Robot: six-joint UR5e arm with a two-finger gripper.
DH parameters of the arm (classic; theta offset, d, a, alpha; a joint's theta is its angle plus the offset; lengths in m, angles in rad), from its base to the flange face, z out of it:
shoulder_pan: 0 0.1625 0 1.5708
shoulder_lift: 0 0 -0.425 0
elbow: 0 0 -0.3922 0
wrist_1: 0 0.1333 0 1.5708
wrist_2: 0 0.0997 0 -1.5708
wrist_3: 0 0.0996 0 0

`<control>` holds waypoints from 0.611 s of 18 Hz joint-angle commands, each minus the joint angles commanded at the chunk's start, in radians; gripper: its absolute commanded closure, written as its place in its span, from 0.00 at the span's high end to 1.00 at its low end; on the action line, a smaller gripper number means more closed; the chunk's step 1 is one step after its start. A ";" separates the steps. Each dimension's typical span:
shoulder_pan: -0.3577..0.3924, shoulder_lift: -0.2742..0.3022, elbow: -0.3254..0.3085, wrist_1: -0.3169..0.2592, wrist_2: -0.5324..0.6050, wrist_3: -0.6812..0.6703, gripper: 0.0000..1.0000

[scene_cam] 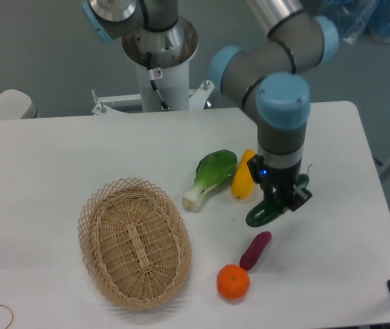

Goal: Pick up the cucumber from the table
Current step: 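Lift the held cucumber up off the table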

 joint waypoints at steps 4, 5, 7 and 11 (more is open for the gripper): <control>0.003 0.009 0.012 -0.017 -0.006 -0.003 0.31; 0.003 0.009 0.015 -0.017 -0.006 -0.003 0.31; 0.005 0.009 0.015 -0.017 -0.011 -0.003 0.31; 0.006 0.008 0.015 -0.015 -0.026 -0.006 0.31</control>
